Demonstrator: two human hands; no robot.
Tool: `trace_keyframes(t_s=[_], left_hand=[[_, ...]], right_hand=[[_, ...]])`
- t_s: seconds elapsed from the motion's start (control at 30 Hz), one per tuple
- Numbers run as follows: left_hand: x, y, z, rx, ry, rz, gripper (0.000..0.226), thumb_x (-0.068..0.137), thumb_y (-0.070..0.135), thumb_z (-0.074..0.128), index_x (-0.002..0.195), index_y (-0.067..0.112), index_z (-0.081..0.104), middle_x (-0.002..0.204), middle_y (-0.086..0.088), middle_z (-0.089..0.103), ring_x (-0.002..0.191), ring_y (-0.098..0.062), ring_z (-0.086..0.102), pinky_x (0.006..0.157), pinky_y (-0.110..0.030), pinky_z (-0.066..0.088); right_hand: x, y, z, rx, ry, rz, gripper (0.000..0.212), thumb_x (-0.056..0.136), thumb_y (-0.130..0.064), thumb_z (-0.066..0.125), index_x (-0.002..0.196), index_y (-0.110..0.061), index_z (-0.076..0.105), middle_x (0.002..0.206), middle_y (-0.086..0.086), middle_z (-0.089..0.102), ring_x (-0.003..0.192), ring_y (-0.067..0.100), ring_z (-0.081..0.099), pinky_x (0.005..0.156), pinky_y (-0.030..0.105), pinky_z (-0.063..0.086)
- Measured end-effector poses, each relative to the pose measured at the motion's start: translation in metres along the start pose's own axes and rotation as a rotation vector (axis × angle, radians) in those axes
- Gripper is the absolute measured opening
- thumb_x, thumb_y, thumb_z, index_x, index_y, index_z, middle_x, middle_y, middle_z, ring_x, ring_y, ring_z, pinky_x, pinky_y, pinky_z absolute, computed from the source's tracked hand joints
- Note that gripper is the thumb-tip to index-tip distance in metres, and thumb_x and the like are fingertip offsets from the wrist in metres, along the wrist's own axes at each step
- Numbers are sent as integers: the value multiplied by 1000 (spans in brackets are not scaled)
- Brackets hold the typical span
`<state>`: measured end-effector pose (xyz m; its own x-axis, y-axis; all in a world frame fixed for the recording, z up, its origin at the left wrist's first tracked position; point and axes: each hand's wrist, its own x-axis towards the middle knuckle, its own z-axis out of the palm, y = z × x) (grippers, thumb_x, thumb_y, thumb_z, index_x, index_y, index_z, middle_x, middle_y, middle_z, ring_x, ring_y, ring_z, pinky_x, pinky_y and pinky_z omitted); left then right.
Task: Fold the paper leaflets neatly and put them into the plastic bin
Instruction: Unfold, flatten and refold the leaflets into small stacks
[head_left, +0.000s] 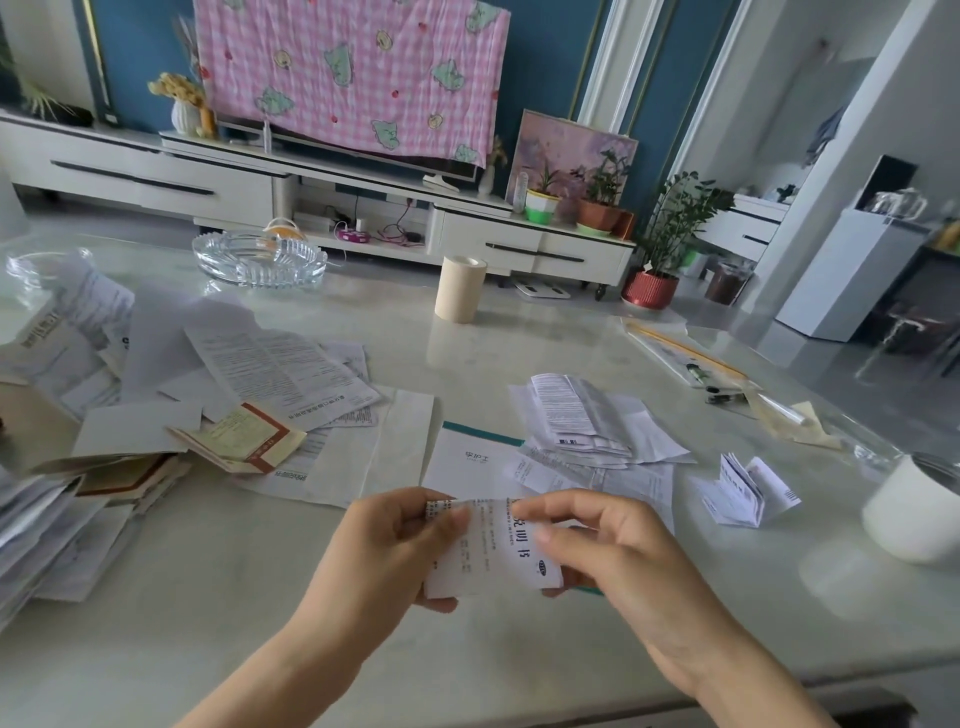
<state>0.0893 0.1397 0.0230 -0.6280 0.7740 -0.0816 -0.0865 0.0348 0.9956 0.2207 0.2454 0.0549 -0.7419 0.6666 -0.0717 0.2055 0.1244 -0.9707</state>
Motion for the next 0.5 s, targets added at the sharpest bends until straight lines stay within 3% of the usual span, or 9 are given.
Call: trace_keyframes(t_s=[0.1, 0.17, 0.33, 0.5], left_hand=[[0, 0, 4, 2, -21, -34, 18, 90, 11, 57, 79, 9, 70, 63, -6, 69, 52, -13, 63, 45, -23, 52], [0, 1, 8, -16, -37, -85, 20, 93, 11, 52, 83, 6, 68, 69, -7, 72, 55, -18, 67, 47, -25, 53], [2, 0, 12, -61, -61, -182, 20, 94, 11, 51, 87, 4, 68, 77, -11, 73, 60, -20, 68, 51, -27, 53], [2, -2, 14, -56, -78, -196, 20, 93, 8, 51, 84, 4, 69, 76, -11, 73, 60, -19, 69, 57, -31, 50]], right_hand=[[2, 1, -8, -85, 4, 2, 26, 84, 5, 60, 80, -17, 73, 63, -8, 66, 53, 2, 56, 54, 16, 47], [10, 6, -24, -90, 122, -7, 25, 84, 7, 60, 81, -14, 72, 71, -3, 66, 54, 0, 56, 52, 15, 47], [30, 27, -91, 229, 661, -56, 15, 85, 10, 57, 94, 2, 64, 76, 8, 59, 53, 14, 60, 53, 15, 53], [38, 48, -169, 489, 1187, -95, 24, 87, 12, 49, 102, -3, 60, 74, 9, 55, 36, 3, 54, 50, 11, 51]])
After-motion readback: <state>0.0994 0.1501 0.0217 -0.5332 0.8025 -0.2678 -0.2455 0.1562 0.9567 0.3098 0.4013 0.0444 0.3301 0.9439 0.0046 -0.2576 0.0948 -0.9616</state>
